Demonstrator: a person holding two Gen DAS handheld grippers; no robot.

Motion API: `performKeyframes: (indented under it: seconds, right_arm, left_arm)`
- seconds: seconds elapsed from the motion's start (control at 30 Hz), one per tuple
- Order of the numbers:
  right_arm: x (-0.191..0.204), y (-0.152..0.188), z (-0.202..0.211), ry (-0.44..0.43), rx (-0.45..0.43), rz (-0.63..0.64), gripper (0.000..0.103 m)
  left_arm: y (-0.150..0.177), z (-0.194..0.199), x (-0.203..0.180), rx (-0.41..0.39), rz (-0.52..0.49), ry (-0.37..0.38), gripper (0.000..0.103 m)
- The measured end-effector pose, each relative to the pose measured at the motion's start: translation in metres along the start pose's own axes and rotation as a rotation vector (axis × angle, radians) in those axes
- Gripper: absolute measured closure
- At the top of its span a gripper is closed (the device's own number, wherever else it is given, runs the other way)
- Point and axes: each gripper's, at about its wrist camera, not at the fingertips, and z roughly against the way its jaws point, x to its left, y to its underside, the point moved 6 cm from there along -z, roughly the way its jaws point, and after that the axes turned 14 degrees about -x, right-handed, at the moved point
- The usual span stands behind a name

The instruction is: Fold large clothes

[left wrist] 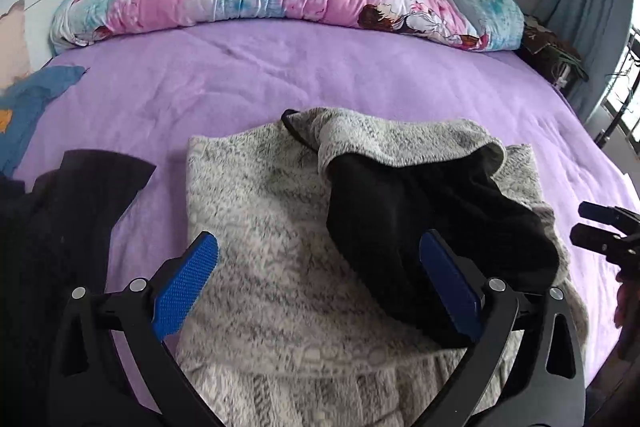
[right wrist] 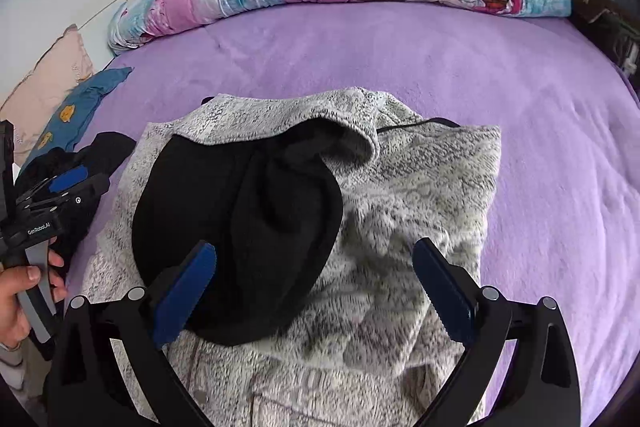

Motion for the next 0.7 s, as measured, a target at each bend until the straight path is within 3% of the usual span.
performKeyframes:
  seconds: [0.23, 0.43, 0.57, 0.7]
  right_arm:
    - [-0.005, 0.054, 0.077, -0.008, -0.028, -0.041, 0.007]
    - [-0.021, 0.113, 0.127, 0.035, -0.020, -0.036, 0.007]
    - [-0.040, 0.158, 0.151, 0.070, -0.015, -0.057, 0.007]
    - [-0.062, 0.205, 0.172, 0.091, -0.012, -0.145, 0.007]
  left_arm:
    - [0.063, 0.095, 0.023, 0.012, 0.035, 0.056, 0.006]
    - [0.124, 0.156, 0.060, 0.031, 0.122, -0.031, 0.006]
    - [0.168, 0.185, 0.061, 0.060, 0.147, -0.047, 0.006]
    - [0.215, 0.207, 0.053, 0.096, 0.188, 0.010, 0.006]
